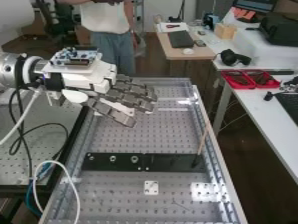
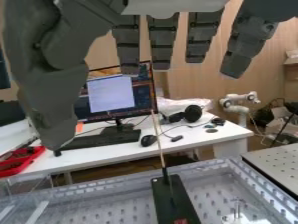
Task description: Grab the bearing and place it in the white container
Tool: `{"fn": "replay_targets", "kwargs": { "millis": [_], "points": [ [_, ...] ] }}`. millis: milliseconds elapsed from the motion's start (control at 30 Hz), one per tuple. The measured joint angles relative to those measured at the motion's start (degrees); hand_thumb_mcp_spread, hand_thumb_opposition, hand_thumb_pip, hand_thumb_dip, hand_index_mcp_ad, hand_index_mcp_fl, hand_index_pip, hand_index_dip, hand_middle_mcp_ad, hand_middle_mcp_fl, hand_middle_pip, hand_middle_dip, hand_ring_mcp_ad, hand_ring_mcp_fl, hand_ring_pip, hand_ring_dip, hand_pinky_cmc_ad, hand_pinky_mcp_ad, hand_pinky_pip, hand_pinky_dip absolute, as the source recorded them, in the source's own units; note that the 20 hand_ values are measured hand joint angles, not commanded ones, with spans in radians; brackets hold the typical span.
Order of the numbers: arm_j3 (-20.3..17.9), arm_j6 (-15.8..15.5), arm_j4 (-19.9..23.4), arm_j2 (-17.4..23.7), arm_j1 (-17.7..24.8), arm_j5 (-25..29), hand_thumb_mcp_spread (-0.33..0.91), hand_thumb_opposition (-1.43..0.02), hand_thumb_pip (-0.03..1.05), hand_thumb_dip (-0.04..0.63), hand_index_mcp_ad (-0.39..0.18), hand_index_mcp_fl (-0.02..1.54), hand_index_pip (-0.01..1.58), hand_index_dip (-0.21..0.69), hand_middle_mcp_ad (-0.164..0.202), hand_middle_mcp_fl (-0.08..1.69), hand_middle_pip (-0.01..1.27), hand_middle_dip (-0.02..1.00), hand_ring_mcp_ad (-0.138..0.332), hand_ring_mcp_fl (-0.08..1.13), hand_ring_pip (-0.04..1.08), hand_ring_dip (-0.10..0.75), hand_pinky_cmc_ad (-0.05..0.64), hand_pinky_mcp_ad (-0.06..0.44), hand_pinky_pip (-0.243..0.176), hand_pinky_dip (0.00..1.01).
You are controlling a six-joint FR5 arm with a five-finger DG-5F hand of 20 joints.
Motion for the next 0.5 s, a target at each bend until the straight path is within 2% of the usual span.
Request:
{"fn": "replay_targets", "kwargs": {
  "millis": [100, 233, 400, 500],
  "points": [
    [-1.2, 1.1, 2.3, -0.7, 0.0, 0.8, 0.38, -0.74, 0.48, 0.19, -0.059, 0.17, 0.56, 0.154, 0.072, 0.06, 0.14, 0.19, 0.155, 0.0, 0.1, 0.089, 0.393, 0.314, -0.073, 0.27],
    [-2.4, 2.0, 4.4, -1.2, 0.5, 3.1, 0.38, -0.74, 0.48, 0.19, -0.059, 0.17, 0.68, 0.162, 0.072, 0.06, 0.14, 0.19, 0.155, 0.0, 0.1, 0.087, 0.393, 0.314, -0.075, 0.27],
    [-4.7, 5.9, 8.7, -2.3, 2.2, 9.3, 0.38, -0.74, 0.48, 0.19, -0.059, 0.16, 0.77, 0.19, 0.072, 0.06, 0.14, 0.19, 0.155, 0.0, 0.1, 0.087, 0.393, 0.314, -0.073, 0.27],
    [-5.6, 6.7, 10.7, -3.3, 3.8, 14.6, 0.38, -0.74, 0.48, 0.19, -0.058, 0.14, 0.82, 0.204, 0.072, 0.02, 0.14, 0.19, 0.157, 0.01, 0.1, 0.087, 0.393, 0.314, -0.075, 0.28]
  ]
}}
